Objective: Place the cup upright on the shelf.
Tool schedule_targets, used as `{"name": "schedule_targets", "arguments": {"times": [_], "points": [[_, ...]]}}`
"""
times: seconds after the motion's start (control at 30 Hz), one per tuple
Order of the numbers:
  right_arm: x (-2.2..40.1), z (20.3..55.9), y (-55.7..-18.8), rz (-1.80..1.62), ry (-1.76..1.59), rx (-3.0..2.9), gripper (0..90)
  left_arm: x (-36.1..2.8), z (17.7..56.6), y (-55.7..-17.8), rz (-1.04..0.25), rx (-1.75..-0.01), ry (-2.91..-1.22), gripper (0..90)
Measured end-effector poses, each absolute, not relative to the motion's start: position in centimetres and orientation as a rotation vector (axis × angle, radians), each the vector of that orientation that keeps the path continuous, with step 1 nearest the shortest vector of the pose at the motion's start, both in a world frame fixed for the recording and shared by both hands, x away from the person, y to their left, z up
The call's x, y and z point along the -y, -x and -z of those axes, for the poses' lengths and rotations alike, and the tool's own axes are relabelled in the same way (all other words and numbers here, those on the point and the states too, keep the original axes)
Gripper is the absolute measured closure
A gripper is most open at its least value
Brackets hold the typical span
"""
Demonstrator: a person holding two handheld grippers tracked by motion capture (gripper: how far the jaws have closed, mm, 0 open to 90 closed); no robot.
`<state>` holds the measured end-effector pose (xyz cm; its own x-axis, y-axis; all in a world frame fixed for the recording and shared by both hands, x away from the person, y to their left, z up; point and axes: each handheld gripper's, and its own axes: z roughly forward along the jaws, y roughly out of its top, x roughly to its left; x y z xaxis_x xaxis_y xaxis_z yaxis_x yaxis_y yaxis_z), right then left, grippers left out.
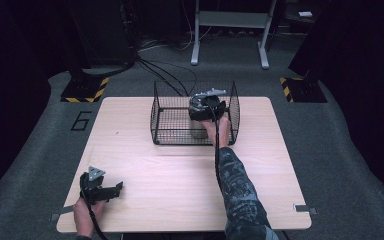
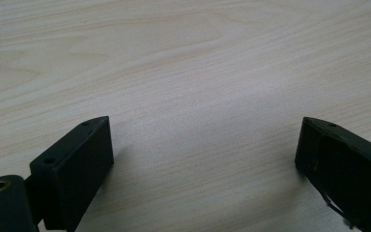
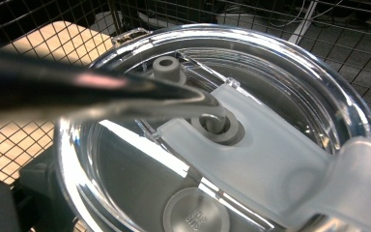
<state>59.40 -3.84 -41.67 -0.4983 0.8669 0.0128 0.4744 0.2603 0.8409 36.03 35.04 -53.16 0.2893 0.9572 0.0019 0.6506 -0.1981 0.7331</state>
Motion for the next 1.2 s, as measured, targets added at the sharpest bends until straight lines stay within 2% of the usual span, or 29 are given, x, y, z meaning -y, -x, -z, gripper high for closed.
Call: {"name": "schedule_targets", "arguments": {"times": [0.53,1.2], "points": [[4.7,39.5,-58.0,-1.114,-1.213,-2.170,0.0,-35.0,53.2,-36.0,-0.631,-1.435,-1.932,6.4],[6.7,34.7,-51.7,-1.111,-1.043,-2.263,0.0,-35.0,53.2,-36.0,-0.638,-1.435,-1.922,6.4]]}}
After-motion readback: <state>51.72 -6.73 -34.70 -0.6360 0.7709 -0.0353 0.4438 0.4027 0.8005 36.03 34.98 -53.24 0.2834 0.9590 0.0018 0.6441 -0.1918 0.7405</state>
